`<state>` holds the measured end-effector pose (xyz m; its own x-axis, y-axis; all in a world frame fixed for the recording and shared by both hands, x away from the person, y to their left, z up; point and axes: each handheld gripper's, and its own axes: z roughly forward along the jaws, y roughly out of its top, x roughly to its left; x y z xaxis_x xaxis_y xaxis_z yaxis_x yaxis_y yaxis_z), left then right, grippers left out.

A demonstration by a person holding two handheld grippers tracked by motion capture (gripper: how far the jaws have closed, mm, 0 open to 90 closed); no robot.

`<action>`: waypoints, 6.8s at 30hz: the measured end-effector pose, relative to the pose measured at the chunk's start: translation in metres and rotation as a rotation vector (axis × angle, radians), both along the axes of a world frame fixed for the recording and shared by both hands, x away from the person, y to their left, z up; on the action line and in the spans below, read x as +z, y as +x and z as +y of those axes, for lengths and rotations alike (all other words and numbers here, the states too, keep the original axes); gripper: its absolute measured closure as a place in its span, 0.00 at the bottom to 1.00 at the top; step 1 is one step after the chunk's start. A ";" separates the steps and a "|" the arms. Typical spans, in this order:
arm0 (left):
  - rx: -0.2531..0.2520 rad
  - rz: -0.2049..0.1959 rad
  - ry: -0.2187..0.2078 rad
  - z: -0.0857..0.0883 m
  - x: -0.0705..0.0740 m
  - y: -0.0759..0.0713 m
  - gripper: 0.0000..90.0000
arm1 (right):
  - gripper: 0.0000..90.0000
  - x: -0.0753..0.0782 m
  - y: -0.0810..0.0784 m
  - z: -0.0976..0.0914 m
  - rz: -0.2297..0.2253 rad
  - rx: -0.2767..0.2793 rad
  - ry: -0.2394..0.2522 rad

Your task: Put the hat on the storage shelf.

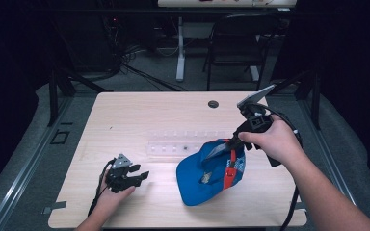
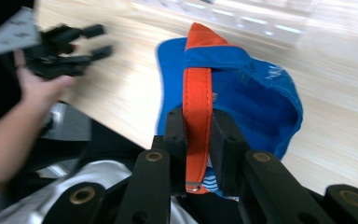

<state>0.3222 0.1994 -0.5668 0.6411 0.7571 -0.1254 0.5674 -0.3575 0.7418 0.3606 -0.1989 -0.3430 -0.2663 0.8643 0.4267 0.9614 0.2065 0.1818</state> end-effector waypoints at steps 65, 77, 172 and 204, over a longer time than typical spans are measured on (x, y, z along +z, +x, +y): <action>-0.007 0.002 -0.005 -0.001 0.000 0.000 0.55 | 0.87 0.022 0.018 0.003 0.000 -0.003 0.514; -0.005 -0.003 -0.021 -0.001 0.001 -0.001 0.54 | 0.87 0.040 0.024 0.008 -0.038 -0.016 0.531; -0.149 -0.202 -0.047 -0.124 0.044 0.011 0.59 | 0.87 0.035 0.083 0.024 -0.142 -0.201 0.562; -0.099 -0.257 0.011 -0.120 0.044 0.021 0.96 | 0.87 0.031 0.082 0.028 -0.131 -0.178 0.553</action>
